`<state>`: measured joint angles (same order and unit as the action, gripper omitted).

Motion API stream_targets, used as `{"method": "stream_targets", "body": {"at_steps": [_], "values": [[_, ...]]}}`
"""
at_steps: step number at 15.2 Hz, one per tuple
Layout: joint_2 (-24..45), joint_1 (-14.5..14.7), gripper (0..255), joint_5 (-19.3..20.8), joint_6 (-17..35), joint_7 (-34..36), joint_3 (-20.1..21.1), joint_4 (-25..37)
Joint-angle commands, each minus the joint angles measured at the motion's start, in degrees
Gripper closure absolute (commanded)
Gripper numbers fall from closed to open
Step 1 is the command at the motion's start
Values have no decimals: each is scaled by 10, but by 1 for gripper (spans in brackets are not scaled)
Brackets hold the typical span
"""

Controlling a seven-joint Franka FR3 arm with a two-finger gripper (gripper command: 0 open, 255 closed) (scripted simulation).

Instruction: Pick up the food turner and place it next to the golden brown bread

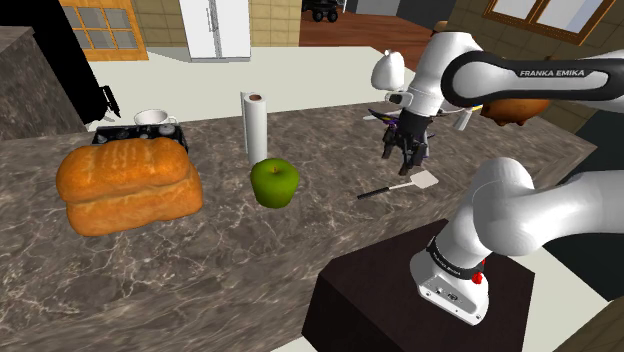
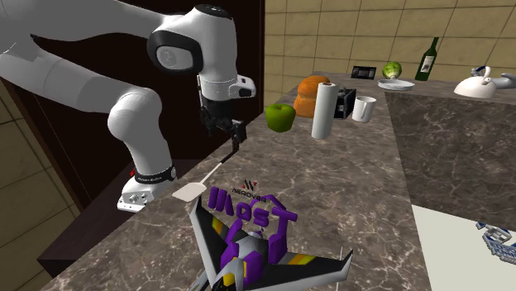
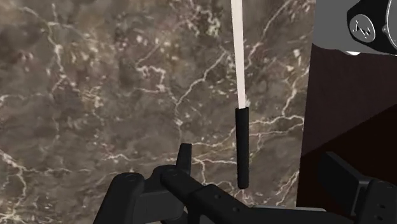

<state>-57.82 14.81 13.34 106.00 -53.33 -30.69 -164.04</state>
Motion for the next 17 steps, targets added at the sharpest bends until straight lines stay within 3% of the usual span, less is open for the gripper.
{"method": "stream_targets", "body": {"at_steps": [1,9,17], "values": [[11,8,0,28,13,-71,-39,-20],[38,6,0,53,86,-82,-68,-71],[38,6,0,53,86,-82,-67,-71]]}}
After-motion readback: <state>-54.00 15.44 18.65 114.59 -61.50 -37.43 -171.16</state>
